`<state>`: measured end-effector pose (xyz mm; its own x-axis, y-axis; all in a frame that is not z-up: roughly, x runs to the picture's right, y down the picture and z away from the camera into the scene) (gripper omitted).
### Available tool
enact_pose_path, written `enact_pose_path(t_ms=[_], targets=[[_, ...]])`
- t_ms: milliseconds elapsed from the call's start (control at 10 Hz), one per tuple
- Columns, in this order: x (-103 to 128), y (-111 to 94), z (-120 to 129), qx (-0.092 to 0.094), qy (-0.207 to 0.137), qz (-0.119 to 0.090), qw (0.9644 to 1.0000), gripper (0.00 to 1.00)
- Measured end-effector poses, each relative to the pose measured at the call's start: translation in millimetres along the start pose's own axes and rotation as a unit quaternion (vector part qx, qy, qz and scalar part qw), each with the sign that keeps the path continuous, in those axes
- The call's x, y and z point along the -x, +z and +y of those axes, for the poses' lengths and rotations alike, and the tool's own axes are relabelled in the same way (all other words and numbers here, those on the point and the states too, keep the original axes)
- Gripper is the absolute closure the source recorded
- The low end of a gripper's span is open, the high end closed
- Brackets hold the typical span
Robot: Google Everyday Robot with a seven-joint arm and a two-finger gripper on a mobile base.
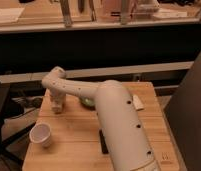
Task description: Place the bottle in the ceramic bowl
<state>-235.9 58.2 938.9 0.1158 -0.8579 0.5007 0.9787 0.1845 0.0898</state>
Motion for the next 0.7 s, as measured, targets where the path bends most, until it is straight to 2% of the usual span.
enact_pose_path(t_ms=[200,500,700], targets=[[-5.1,-9.1,15.6,0.0,0.008,0.003,1.0,0.94],[-6.5,-15.4,13.2,-0.006,0.017,0.003,0.9998,0.95],[-14.9,-25.8,36.8,-0.007,0.031,0.008,0.9995,1.0]])
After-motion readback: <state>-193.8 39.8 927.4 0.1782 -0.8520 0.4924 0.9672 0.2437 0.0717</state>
